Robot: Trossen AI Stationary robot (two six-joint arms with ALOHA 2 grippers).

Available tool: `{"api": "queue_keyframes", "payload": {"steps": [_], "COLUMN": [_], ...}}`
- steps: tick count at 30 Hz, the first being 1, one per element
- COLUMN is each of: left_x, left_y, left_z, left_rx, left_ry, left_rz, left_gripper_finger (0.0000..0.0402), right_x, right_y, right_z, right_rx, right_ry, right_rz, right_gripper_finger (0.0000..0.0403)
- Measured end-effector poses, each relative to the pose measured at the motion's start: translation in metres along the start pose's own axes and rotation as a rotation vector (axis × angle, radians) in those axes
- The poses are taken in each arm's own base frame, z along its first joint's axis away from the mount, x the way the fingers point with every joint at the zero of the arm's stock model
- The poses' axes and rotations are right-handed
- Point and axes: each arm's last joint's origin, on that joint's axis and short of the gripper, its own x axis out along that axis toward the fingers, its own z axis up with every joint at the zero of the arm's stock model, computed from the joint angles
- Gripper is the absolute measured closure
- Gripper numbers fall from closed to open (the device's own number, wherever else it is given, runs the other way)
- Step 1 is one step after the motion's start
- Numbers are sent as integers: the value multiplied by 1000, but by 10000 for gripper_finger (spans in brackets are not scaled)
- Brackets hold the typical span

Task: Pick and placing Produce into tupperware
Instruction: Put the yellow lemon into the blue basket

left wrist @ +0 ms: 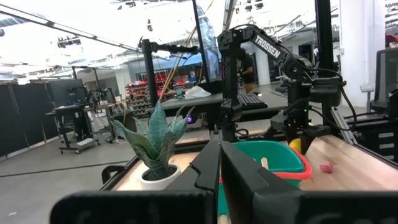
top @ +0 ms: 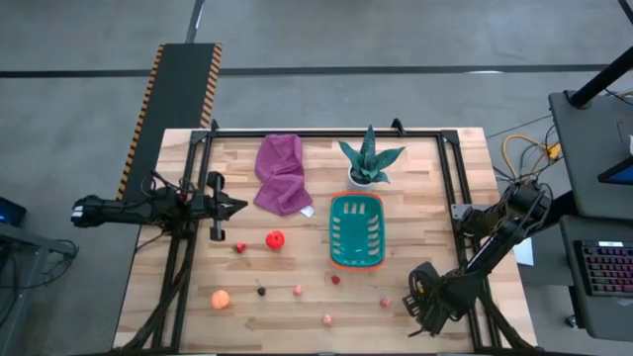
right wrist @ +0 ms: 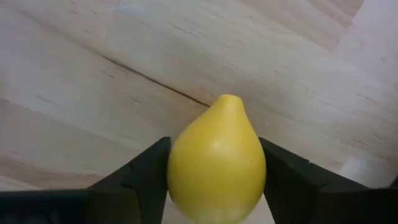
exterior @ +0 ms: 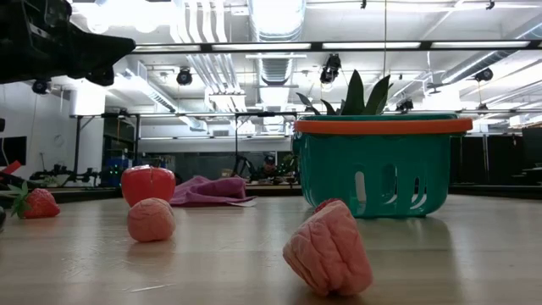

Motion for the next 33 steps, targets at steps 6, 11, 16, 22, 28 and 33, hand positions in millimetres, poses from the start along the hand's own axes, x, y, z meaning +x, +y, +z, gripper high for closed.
{"api": "queue_keyframes", "payload": {"steps": [6, 11, 16, 22, 28, 33], "left_x": [0, 0, 0, 0, 0, 0], "left_y": [0, 0, 0, 0, 0, 0], "left_z": [0, 0, 0, 0, 0, 0], "left_rx": [0, 0, 0, 0, 1, 0], "left_ry": [-2, -3, 1, 3, 5, 4], "left_rz": [1, 1, 0, 0, -1, -1], "left_gripper_finger": [402, 402, 402, 402, 402, 402], "right_x": [0, 0, 0, -2, -3, -3], "right_y": [0, 0, 0, 0, 0, 0], "right_z": [0, -1, -1, -1, -1, -1], "right_rx": [0, 0, -7, -18, -49, -53], "right_ry": [-1, 22, 22, 29, 34, 34], "right_rz": [0, -10, -9, 3, 8, 13], "right_gripper_finger": [210, 199, 208, 209, 209, 209]}}
